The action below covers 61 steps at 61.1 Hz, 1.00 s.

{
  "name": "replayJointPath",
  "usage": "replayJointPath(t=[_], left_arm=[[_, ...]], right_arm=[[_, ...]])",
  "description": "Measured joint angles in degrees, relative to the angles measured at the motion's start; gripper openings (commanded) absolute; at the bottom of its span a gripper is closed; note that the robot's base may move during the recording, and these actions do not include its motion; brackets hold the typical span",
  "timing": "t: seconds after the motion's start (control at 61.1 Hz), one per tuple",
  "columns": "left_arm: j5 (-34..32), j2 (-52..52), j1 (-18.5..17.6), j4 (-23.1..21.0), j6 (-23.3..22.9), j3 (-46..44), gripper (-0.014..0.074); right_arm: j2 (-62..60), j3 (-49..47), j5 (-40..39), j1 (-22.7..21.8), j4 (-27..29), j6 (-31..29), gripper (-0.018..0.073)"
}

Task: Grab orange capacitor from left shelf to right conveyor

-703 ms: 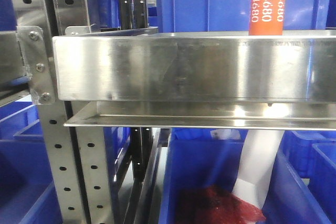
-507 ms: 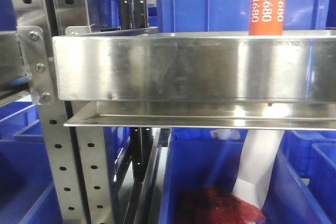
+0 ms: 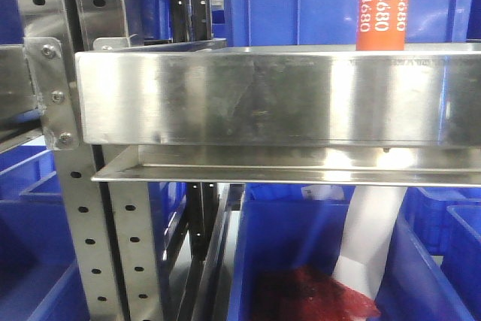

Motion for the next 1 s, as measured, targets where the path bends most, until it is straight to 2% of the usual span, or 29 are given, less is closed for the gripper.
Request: replayJointPath(t=[0.311, 0.523, 0.752, 0.834, 0.998], left_arm=[[0.00, 0.00, 0.00, 0.00, 0.00, 0.00, -0.0127], [0.00, 0.00, 0.00, 0.00, 0.00, 0.00, -0.0127], [0.00, 0.00, 0.00, 0.00, 0.00, 0.00, -0.0127], [0.00, 0.00, 0.00, 0.00, 0.00, 0.00, -0.0127], [0.00, 0.00, 0.00, 0.00, 0.00, 0.00, -0.0127]], right_arm=[[0.00, 0.00, -0.12, 0.00, 0.00, 0.00, 0.0055], [0.00, 0.00, -4.35, 0.00, 0.00, -0.12, 0.0055], [0.62, -8.32, -0.14, 0.00, 0.00, -0.12, 0.0067], [3.56, -12.65, 0.56, 0.00, 0.00, -0.12, 0.0160], [12.91, -19.44, 0.77, 0.95, 0.00, -0.12, 0.0496]])
